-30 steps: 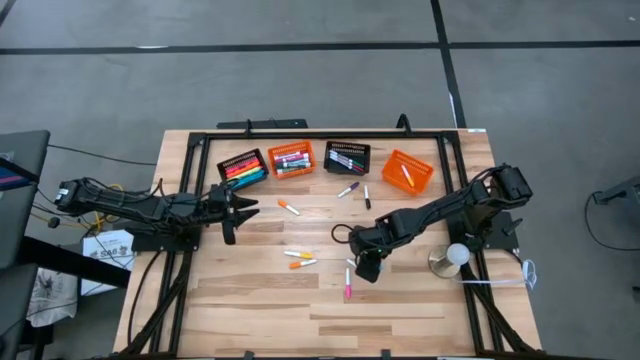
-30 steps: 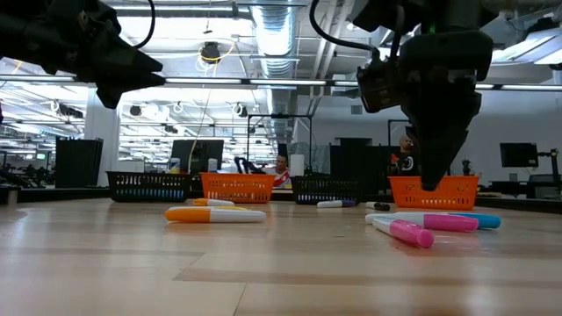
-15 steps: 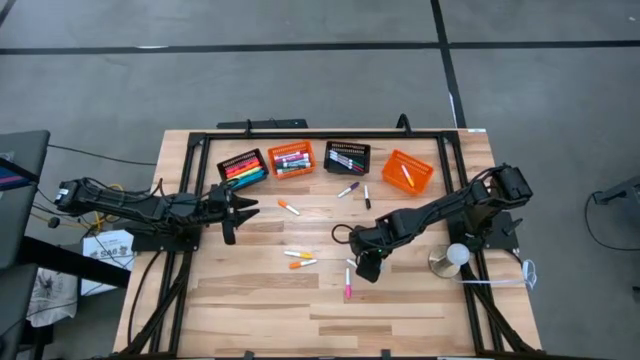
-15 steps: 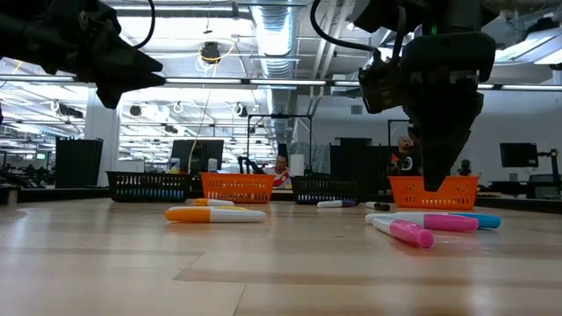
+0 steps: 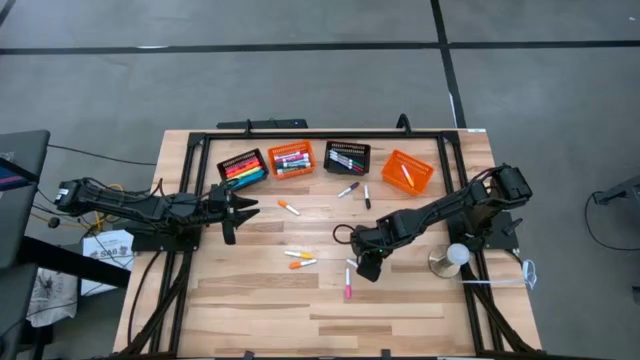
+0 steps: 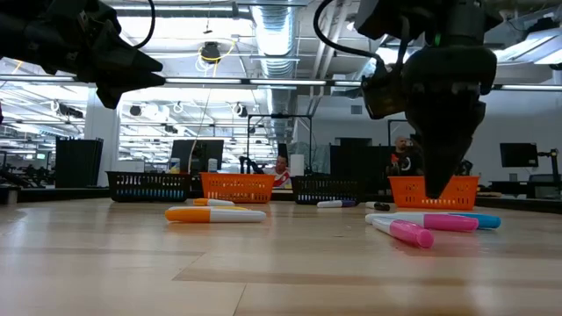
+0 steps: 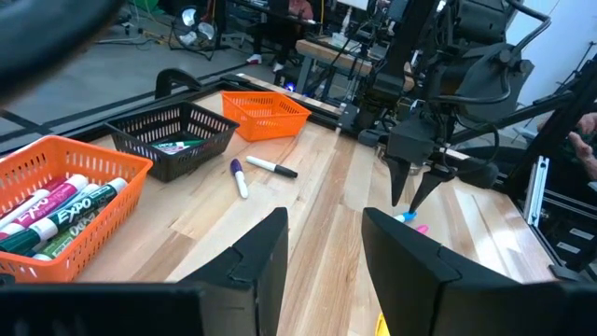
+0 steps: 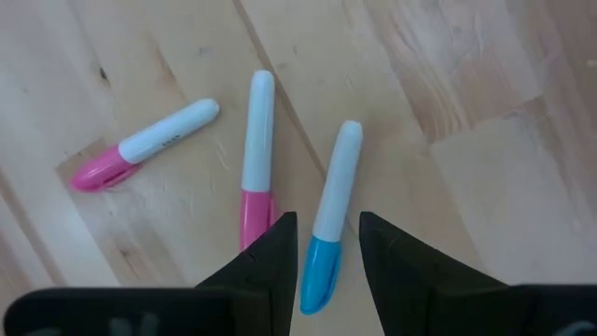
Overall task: Pick & Place Markers
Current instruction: Put the blue small highlighter pen into the left orange bin
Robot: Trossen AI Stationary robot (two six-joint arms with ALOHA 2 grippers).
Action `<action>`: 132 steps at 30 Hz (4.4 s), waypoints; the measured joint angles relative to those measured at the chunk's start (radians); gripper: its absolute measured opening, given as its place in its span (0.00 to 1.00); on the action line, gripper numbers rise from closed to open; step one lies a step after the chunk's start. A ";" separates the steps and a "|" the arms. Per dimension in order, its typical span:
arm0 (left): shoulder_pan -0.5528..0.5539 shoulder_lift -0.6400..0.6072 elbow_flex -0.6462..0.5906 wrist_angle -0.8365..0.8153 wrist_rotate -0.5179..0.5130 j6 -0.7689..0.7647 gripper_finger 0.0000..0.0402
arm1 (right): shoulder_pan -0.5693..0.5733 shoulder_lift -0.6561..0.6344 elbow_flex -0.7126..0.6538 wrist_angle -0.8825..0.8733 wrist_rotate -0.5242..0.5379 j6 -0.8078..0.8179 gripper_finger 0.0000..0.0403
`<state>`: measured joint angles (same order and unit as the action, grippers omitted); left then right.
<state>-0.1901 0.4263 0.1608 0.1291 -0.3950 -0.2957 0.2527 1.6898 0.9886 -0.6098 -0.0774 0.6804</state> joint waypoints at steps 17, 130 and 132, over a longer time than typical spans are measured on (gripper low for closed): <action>0.000 0.011 0.000 0.007 0.000 0.000 0.34 | -0.008 0.123 0.004 0.013 0.000 0.010 0.26; 0.001 0.027 0.001 0.013 0.000 0.000 0.34 | -0.841 -0.379 0.000 -0.385 0.189 -0.539 0.09; 0.001 0.027 0.001 0.014 0.000 0.000 0.34 | -0.875 -0.348 0.000 -0.349 0.186 -0.560 0.09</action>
<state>-0.1894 0.4538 0.1616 0.1435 -0.3954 -0.2955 -0.6228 1.3414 0.9890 -0.9592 0.1090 0.1205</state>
